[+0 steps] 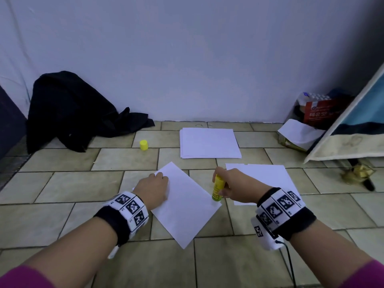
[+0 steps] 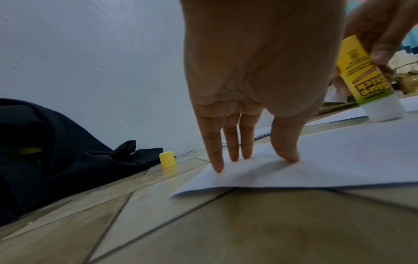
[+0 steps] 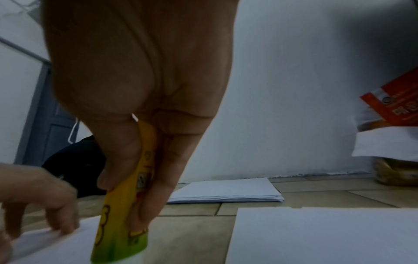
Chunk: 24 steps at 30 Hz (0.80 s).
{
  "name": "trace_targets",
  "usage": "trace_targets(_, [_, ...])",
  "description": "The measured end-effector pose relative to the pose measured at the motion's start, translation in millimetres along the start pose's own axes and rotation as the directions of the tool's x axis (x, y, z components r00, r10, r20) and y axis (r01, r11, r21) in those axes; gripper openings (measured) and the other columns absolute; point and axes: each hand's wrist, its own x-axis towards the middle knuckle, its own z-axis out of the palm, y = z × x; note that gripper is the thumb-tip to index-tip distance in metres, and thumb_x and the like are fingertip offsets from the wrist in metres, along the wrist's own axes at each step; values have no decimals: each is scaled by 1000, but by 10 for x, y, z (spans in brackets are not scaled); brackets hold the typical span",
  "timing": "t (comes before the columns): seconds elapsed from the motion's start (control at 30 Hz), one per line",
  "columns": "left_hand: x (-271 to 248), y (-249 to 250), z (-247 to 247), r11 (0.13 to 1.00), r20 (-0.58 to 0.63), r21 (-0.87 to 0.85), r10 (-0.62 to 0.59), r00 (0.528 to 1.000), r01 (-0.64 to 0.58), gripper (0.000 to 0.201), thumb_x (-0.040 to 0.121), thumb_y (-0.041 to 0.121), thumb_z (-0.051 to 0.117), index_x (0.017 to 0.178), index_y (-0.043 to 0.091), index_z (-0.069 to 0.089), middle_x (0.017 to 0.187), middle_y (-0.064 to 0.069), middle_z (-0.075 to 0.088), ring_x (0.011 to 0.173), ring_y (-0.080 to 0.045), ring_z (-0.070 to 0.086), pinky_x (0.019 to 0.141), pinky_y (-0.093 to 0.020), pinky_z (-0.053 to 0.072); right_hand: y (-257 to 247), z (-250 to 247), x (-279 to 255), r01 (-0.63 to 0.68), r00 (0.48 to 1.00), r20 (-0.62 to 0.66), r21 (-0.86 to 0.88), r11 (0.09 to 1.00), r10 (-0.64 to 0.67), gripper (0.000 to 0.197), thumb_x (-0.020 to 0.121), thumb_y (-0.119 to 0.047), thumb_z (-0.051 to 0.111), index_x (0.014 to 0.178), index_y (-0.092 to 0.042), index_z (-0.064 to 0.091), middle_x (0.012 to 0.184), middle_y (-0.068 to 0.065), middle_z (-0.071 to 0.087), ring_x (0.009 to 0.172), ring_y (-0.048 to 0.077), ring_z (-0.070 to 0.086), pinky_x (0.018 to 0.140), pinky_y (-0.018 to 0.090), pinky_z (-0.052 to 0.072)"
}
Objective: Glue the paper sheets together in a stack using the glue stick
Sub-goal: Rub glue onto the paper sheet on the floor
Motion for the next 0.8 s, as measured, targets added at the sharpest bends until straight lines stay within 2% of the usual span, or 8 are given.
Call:
trace_targets(0.1, [-39,-53,-46,998,8,53,-45,999,45,53,90,55,51,123,13,48,125,-6,46,119,-23,43,88,-34,41,71,-75,25,-32,995,-86,88,996,40,30,86,-15,65,110,-16,48,94,6,62,83,22,62,74,37,54])
trace_targets(0.17, [-73,-72,-74,993,-25,102,-54,998,57,60,86,61,53,123,14,51,128,-6,42,124,-23,37,90,-33,38,96,-128,69,-29,974,-213,215,976,76,25,84,-11,66,103,-16,50,88,6,66,78,22,67,74,42,56])
trace_targets(0.27, [-100,-30,-42,990,-87,12,139,986,-138,50,89,35,58,132,16,42,141,-4,27,131,-22,30,91,-29,37,64,-173,178,-6,931,-340,350,937,133,24,84,-10,68,99,-16,51,86,6,66,76,23,68,72,39,57])
trace_targets(0.33, [-107,28,1,952,-30,-4,305,952,-305,58,91,16,49,145,27,30,154,0,13,136,-21,24,92,-31,40,18,-159,271,-4,917,-365,398,917,163,25,83,-11,69,99,-18,51,90,10,66,79,26,68,72,37,57])
trace_targets(0.37, [-100,48,16,946,18,17,323,946,-323,61,93,16,46,148,31,25,155,0,12,136,-22,25,91,-33,43,4,-135,322,-2,914,-369,417,909,171,26,83,-10,69,99,-18,51,92,11,66,81,27,67,71,36,57])
trace_targets(0.53, [-81,-14,-4,984,79,20,174,982,-176,64,94,49,48,150,31,23,147,-6,20,130,-24,32,93,-37,46,-79,-14,553,-19,891,-390,484,875,234,30,83,-12,68,108,-13,52,101,13,62,87,30,65,76,41,57])
trace_targets(0.67, [-58,-17,7,973,92,-5,232,968,-232,61,95,40,50,148,19,27,153,-6,17,137,-24,23,103,-39,40,-266,53,721,18,885,-409,506,862,221,30,86,-10,65,113,-8,51,97,6,58,88,26,62,78,38,55])
trace_targets(0.8, [-56,29,14,975,100,10,219,971,-221,62,97,35,48,150,13,23,154,-8,19,136,-27,25,107,-37,35,-481,115,964,34,914,-371,467,884,161,32,87,-12,64,115,-10,49,106,15,61,89,29,65,74,37,55])
